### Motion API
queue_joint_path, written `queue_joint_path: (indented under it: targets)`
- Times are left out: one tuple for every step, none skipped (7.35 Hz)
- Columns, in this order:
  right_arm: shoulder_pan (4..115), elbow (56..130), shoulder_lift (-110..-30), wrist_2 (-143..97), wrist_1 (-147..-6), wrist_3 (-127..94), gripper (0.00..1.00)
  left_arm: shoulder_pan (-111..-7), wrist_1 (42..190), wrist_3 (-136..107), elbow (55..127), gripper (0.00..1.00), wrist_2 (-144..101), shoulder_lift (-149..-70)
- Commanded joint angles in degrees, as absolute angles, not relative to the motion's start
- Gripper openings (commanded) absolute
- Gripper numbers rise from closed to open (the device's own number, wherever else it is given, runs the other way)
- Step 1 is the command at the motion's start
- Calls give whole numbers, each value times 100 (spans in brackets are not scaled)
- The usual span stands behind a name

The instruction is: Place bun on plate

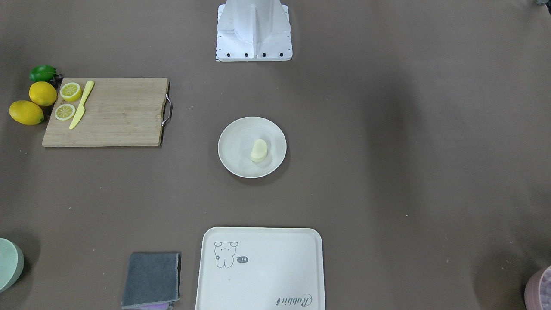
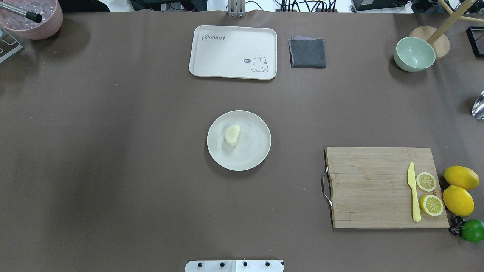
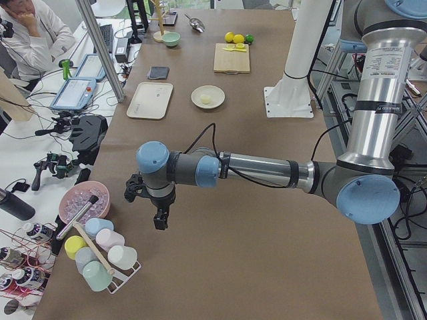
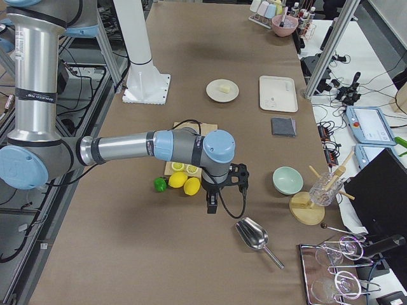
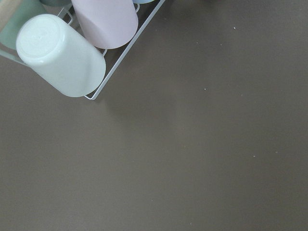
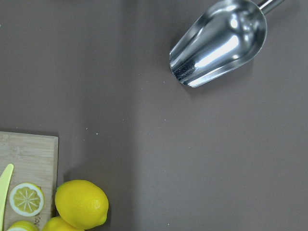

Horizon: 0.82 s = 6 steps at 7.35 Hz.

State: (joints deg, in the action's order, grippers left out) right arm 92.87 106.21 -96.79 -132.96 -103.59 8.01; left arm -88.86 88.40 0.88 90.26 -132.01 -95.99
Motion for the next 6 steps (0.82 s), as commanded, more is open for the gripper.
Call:
queue_joint_path:
  targets:
    - [9281,10391,-9747,-13263,-9540,503,100,-8886,8842,88,9026,98,-13201,-9598]
    - [9281,10197,-9747,-13271,-9284,136,100,-8886,8842,88,9018,98,-13201,-9598]
    - [9273,9995,-9756,-13271,-8985,106,100,-8886,8842,88,9018,98,-13201,-9598]
    - [9281,9897,-9765,-13271,-8687,123,100,-8886,8842,88,9018,98,-13201,-9580]
    - [9281,9896,-9782,-13245,-8631,167,100,-8886,8842,88,9026,98,-13201,-9571]
    - [9281,9896,-9774,-13271,-8631,176,100,-8886,8842,88,9018,98,-13201,-9571]
